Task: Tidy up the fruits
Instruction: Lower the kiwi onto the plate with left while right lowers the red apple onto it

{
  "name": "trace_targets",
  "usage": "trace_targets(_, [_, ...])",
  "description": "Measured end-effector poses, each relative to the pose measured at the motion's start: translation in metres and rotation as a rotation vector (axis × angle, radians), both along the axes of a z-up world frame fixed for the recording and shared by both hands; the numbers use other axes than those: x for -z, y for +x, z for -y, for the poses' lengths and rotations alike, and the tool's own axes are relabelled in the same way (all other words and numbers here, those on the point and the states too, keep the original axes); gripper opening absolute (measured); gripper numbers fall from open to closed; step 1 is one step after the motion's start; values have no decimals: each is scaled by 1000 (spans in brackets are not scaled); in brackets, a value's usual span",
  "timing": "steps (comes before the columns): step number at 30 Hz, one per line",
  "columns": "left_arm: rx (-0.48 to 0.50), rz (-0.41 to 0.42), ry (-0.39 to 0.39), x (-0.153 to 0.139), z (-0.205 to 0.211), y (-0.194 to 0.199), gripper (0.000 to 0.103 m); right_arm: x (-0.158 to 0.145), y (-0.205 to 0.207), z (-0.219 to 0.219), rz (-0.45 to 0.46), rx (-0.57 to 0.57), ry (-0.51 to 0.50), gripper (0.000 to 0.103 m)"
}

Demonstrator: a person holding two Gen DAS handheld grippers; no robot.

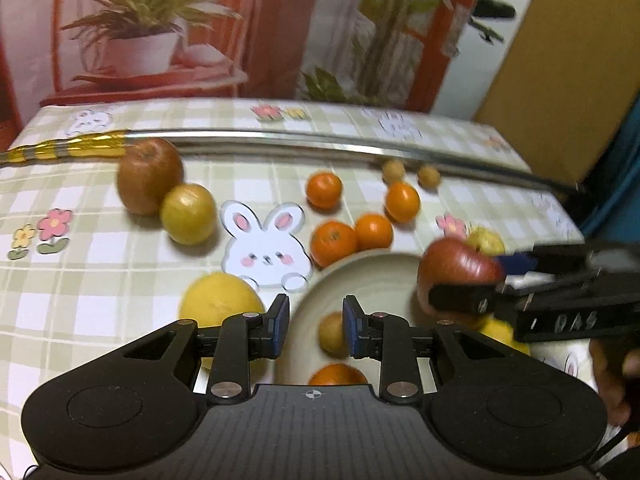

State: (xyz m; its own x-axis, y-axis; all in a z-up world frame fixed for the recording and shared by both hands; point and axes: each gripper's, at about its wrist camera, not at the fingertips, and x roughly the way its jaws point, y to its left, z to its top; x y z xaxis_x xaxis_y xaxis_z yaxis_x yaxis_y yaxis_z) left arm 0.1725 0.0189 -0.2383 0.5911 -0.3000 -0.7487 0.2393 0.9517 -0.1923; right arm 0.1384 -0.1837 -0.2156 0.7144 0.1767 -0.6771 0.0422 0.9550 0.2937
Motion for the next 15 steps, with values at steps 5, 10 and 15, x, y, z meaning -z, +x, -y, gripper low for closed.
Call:
trace_targets(5, [-84,31,-38,-14,-21,0,30,2,11,-11,-5,-46,-7,57])
trace_targets(10, [-142,46,-50,-21,-38,-2,30,8,25,-28,-16,-90,-48,57])
trace_targets(15, [-183,36,-55,-20,-50,-4,31,11,33,-42,6,-124,-74,57])
